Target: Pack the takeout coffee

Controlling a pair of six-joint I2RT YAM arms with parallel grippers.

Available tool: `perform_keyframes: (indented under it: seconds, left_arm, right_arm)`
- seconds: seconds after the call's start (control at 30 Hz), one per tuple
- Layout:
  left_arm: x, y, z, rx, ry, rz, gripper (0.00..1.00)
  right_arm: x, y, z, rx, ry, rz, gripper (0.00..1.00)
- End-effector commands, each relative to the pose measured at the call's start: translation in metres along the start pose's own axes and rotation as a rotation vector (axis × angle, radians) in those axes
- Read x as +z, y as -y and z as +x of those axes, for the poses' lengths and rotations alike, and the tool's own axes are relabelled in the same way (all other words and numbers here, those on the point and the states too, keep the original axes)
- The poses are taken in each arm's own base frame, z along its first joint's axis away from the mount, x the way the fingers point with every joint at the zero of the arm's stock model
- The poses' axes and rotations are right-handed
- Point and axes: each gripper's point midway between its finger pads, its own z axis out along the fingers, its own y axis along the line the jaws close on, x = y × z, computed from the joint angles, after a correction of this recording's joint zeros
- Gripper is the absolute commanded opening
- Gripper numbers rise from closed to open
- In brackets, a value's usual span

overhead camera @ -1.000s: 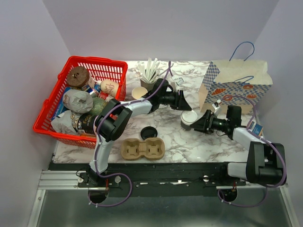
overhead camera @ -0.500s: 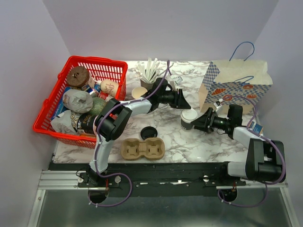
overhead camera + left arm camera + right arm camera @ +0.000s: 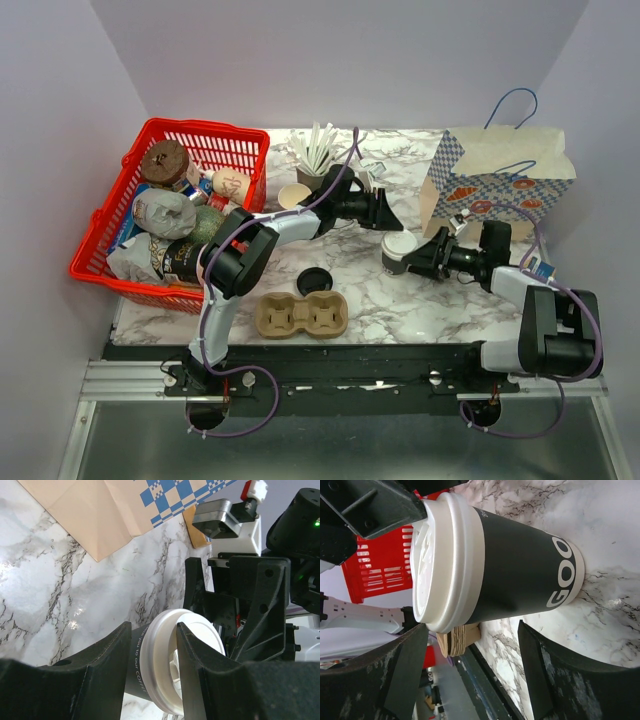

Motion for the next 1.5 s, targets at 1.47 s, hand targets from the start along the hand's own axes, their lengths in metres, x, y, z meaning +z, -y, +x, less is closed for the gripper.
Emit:
perform_keyframes:
  seconds: [1.47]
  left_arm:
    - [-0.009,-0.036,0.041,-0.13,-0.09,-0.097,0.49]
  right_arm:
    - [-0.016,0.085,0.006,0.357,-0.017,0.421,0.58]
